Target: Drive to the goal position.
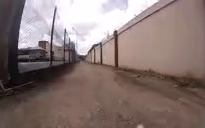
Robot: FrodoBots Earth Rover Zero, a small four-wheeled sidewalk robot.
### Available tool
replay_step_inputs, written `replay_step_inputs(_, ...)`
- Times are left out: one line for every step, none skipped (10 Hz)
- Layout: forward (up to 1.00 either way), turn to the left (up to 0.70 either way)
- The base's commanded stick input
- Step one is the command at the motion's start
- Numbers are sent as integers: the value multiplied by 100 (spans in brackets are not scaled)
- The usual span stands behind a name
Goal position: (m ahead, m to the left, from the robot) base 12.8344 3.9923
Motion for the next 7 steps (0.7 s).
replay_step_inputs(50, -15)
replay_step_inputs(50, 0)
replay_step_inputs(50, 0)
replay_step_inputs(50, 0)
replay_step_inputs(50, 0)
replay_step_inputs(50, 0)
replay_step_inputs(50, 0)
